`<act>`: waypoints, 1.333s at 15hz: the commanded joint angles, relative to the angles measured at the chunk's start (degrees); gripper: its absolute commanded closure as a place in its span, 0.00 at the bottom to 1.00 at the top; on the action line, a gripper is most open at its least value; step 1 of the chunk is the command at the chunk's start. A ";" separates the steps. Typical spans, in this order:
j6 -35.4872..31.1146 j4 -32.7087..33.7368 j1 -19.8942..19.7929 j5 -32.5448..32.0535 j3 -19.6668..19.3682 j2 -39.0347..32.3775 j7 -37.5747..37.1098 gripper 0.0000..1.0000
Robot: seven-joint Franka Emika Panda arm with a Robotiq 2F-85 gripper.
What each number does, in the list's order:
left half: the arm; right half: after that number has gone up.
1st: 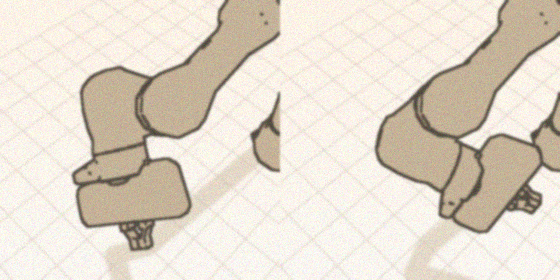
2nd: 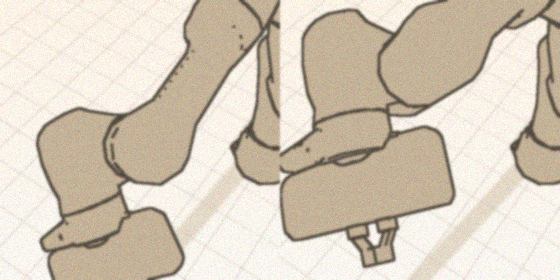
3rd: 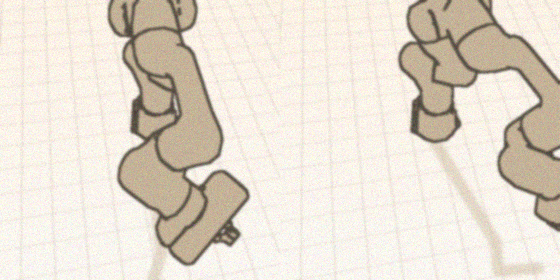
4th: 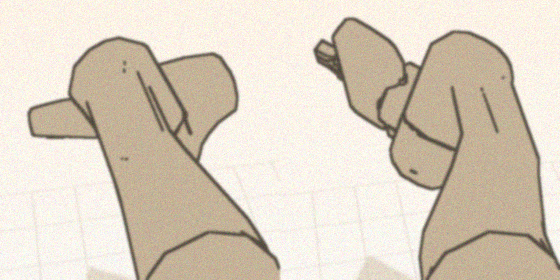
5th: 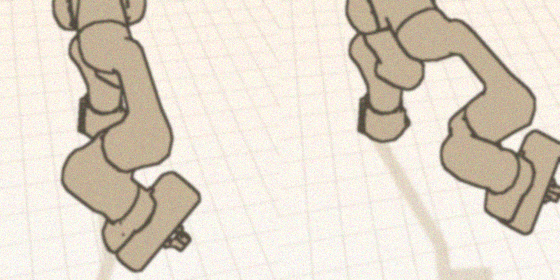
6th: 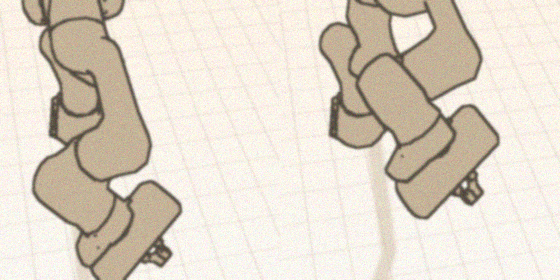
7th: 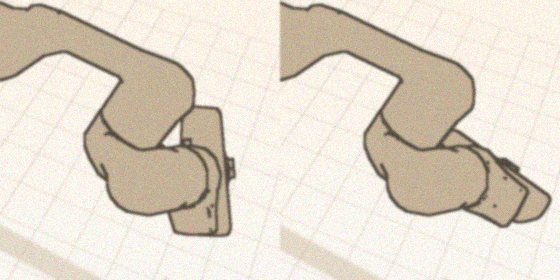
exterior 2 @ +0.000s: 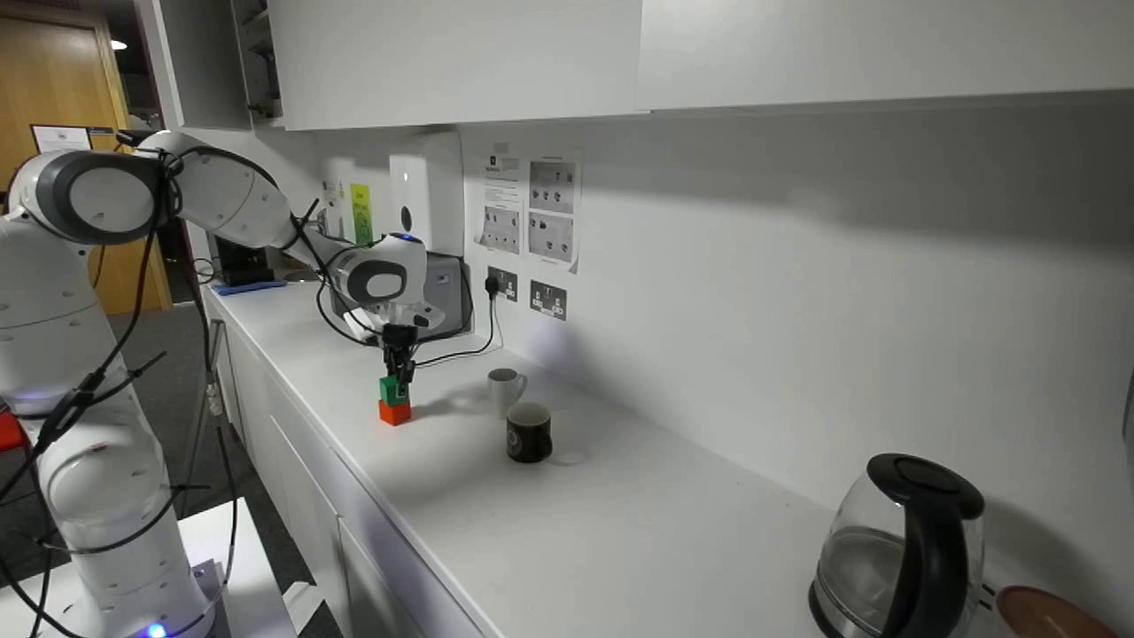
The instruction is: Put the mugs on the table and then stack the blocks
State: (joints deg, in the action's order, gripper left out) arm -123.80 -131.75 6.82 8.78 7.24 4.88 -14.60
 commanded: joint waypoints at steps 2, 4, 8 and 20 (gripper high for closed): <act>0.50 -0.96 0.11 1.71 -0.08 1.07 1.70 0.68; 0.50 -0.90 0.11 1.79 -0.09 0.96 1.69 0.68; 0.48 -0.92 0.09 1.92 -0.10 0.97 1.63 0.62; 0.33 -3.05 -0.07 3.13 -0.38 4.65 2.11 0.00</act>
State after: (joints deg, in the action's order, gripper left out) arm -123.76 -132.39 6.84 9.94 7.27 5.14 -14.60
